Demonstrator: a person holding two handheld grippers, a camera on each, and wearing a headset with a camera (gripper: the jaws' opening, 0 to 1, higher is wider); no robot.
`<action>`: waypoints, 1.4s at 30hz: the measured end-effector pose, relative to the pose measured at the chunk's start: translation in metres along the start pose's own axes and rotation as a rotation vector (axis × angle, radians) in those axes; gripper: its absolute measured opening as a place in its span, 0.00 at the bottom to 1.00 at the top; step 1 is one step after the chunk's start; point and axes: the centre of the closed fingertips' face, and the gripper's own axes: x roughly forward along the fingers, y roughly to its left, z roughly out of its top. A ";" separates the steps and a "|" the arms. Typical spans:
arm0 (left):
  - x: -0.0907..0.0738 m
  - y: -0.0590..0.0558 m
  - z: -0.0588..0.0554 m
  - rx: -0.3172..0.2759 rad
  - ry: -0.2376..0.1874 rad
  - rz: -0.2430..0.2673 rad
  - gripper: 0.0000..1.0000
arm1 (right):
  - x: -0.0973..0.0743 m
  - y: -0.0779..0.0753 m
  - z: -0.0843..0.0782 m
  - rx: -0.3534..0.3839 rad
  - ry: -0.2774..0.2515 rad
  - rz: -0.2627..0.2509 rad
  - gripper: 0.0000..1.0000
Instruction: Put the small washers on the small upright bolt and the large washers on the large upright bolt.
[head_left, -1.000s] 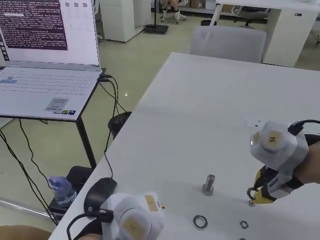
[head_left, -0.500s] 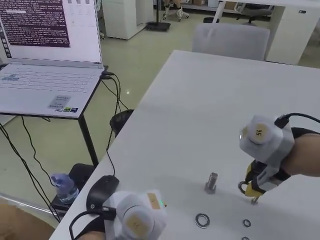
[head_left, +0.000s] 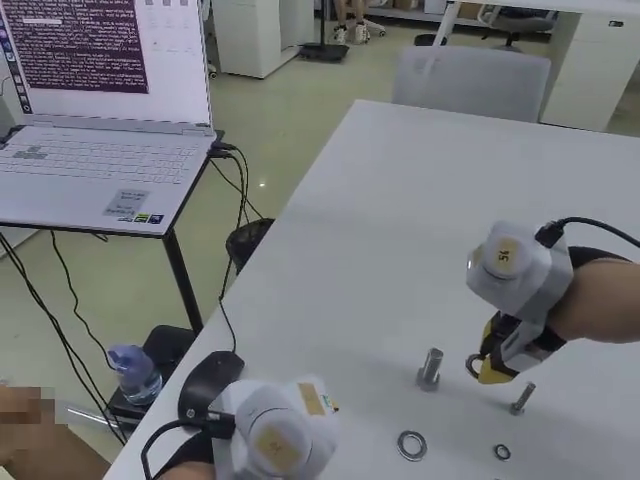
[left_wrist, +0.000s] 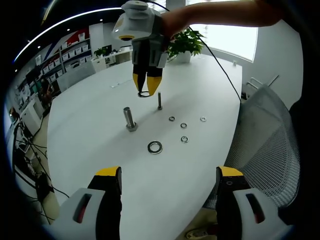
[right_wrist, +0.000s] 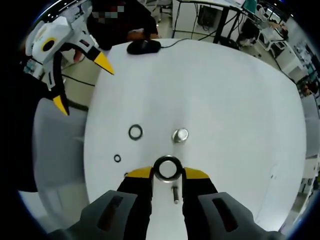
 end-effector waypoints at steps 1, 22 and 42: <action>0.000 0.000 0.000 0.002 0.001 0.001 0.77 | 0.000 -0.002 0.002 0.000 -0.001 -0.003 0.22; 0.000 -0.005 -0.005 -0.003 0.002 -0.013 0.77 | 0.018 -0.019 0.030 -0.021 0.008 -0.018 0.22; 0.000 -0.008 -0.003 -0.008 -0.009 -0.019 0.82 | 0.035 -0.018 0.035 -0.028 0.035 0.002 0.22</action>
